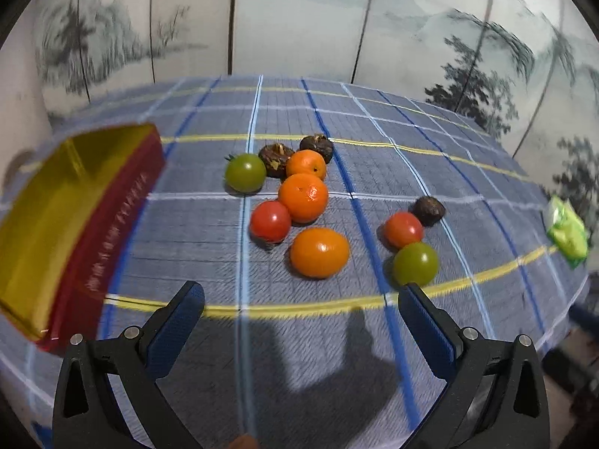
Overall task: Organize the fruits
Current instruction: 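Reach the left tool toward the large orange and close on it, then carry the orange with the left tool over the tin box and lower it, then open the left tool to drop the orange into the tin, then grasp the brown dried fruit with the right tool, then carry the brown dried fruit with the right tool over the tin, then open the right tool to drop the dried fruit into the tin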
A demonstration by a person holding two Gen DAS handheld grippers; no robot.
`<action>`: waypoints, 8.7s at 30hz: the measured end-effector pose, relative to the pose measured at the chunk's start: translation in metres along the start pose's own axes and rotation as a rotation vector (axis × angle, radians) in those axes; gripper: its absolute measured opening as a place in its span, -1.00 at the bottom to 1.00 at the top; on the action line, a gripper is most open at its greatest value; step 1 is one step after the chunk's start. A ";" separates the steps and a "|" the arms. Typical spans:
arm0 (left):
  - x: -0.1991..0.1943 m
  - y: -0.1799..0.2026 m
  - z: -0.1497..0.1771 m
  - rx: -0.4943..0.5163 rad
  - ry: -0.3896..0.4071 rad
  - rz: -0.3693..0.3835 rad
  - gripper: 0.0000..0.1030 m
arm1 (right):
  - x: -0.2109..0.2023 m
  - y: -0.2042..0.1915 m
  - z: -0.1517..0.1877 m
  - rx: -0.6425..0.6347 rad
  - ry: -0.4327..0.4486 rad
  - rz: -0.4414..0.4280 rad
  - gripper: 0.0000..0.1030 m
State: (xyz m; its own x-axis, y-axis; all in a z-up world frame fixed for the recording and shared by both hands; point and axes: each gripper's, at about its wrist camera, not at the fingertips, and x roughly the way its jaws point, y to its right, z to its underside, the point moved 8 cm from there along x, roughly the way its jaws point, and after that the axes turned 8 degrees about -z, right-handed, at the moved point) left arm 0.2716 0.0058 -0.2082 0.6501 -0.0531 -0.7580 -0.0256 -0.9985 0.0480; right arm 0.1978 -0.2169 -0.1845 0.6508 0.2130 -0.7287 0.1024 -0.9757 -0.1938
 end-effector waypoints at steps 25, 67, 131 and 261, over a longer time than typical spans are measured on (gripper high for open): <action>0.046 0.022 -0.013 0.065 -0.015 -0.034 -0.23 | 0.045 0.024 0.003 0.101 -0.063 -0.130 1.00; -0.012 -0.211 -0.113 -0.194 0.019 -0.236 -0.24 | 0.020 -0.004 0.018 0.035 -0.073 -0.130 1.00; -0.119 -0.220 0.033 -0.211 0.160 -0.128 0.65 | 0.089 0.040 -0.073 0.000 -0.045 -0.110 1.00; -0.129 -0.248 0.189 -0.352 0.004 -0.166 0.65 | 0.200 -0.386 -0.032 -0.597 -0.166 -0.281 0.04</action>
State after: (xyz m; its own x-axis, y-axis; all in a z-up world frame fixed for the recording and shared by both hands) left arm 0.0505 0.2585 -0.2456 0.6261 0.1100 -0.7719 0.3419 -0.9285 0.1450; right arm 0.3130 0.2011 -0.2345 0.4196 0.4210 -0.8042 0.6797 -0.7330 -0.0291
